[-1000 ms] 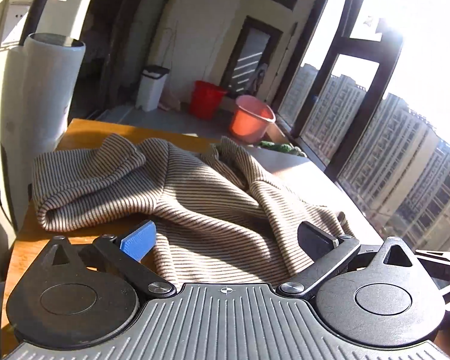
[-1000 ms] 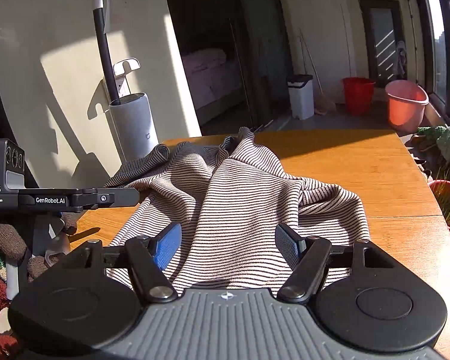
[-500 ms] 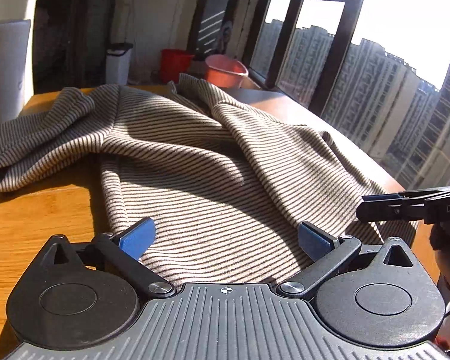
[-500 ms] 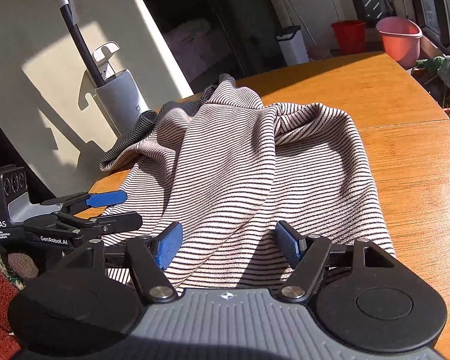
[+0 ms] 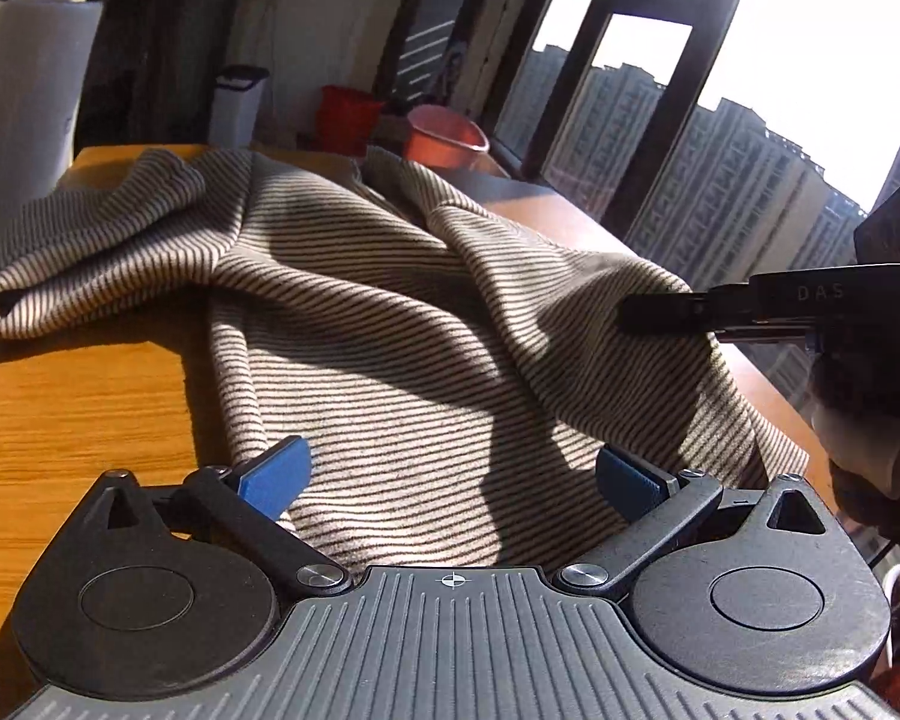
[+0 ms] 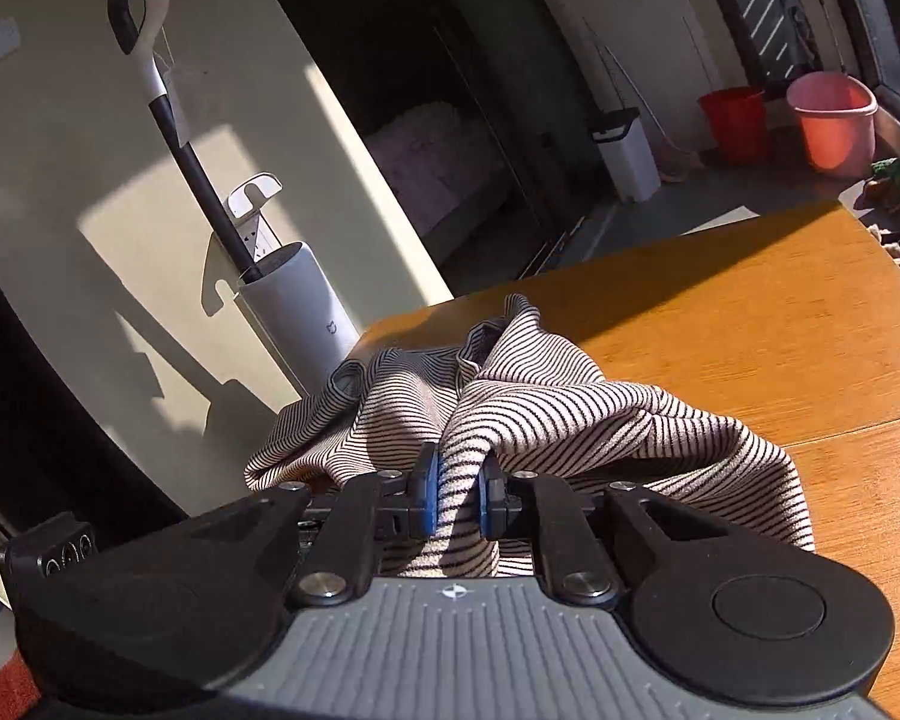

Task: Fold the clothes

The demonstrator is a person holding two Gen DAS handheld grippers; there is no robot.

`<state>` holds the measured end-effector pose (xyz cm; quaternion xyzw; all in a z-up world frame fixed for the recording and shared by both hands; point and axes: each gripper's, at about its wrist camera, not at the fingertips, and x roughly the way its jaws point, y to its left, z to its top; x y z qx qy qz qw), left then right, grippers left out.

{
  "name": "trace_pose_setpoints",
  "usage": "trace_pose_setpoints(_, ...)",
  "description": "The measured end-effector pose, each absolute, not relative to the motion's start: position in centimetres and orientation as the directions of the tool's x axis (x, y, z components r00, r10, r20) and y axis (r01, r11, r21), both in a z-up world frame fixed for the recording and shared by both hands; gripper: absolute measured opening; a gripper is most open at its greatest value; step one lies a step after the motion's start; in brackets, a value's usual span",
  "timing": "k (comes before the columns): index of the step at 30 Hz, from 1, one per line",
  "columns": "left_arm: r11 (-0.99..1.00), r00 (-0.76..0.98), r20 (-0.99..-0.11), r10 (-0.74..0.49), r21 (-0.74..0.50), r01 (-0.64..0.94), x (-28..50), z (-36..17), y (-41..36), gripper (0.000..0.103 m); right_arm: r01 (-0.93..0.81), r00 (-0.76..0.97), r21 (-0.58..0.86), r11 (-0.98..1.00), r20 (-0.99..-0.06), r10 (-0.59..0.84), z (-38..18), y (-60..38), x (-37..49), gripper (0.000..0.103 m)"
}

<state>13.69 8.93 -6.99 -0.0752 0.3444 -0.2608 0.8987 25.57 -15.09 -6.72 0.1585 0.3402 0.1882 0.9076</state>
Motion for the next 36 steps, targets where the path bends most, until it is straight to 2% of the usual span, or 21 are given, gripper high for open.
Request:
trace_pose_setpoints(9,0.852,0.636,-0.569,-0.522,-0.305,0.426,13.3,-7.1,8.9,0.103,-0.018,0.846,0.268,0.963,-0.509,0.158,-2.5,-21.4,34.5,0.011)
trace_pose_setpoints(11,0.853,0.638,-0.568,-0.52,-0.299,0.428,13.3,-7.2,8.9,0.103,0.041,0.814,0.256,0.966,-0.569,0.116,-4.0,-22.1,36.7,0.011)
trace_pose_setpoints(14,0.851,0.632,-0.572,-0.523,-0.304,0.428,13.3,-7.1,9.0,0.103,0.1,0.717,0.289,0.952,-0.684,0.132,-7.0,-23.5,38.1,0.011)
trace_pose_setpoints(20,0.852,0.623,-0.586,-0.519,-0.295,0.433,13.8,-6.8,9.5,0.103,0.061,0.697,0.372,0.926,-0.68,0.227,-7.1,-26.8,33.4,0.012)
trace_pose_setpoints(24,0.846,0.608,-0.591,-0.53,-0.314,0.432,14.6,-6.6,9.7,0.103,0.025,0.704,0.318,0.948,-0.679,0.209,-5.1,-26.4,30.9,0.015)
trace_pose_setpoints(28,0.842,0.622,-0.568,-0.539,-0.357,0.404,15.4,-6.2,9.8,0.103,-0.005,0.685,0.378,0.926,-0.673,0.278,-4.0,-27.0,30.3,0.025)
trace_pose_setpoints(29,0.843,0.632,-0.558,-0.538,-0.361,0.4,15.5,-6.1,9.9,0.103,-0.019,0.67,0.378,0.926,-0.682,0.293,-4.1,-27.0,30.3,0.038)
trace_pose_setpoints(30,0.843,0.641,-0.547,-0.538,-0.365,0.395,15.7,-5.9,9.9,0.103,-0.031,0.647,0.361,0.932,-0.704,0.294,-4.4,-26.8,30.2,0.063)
trace_pose_setpoints(31,0.843,0.653,-0.534,-0.537,-0.355,0.404,15.7,-5.7,9.7,0.103,-0.022,0.632,0.343,0.939,-0.723,0.279,-4.7,-26.7,30.0,0.077)
trace_pose_setpoints(32,0.844,0.662,-0.523,-0.537,-0.338,0.417,15.7,-5.4,9.5,0.103,-0.005,0.623,0.325,0.946,-0.738,0.257,-5.0,-26.6,29.7,0.085)
trace_pose_setpoints(36,0.829,0.655,-0.508,-0.559,-0.323,0.456,16.6,-5.6,8.4,0.103,0.029,0.626,0.327,0.945,-0.743,0.238,-5.2,-26.8,26.0,0.085)
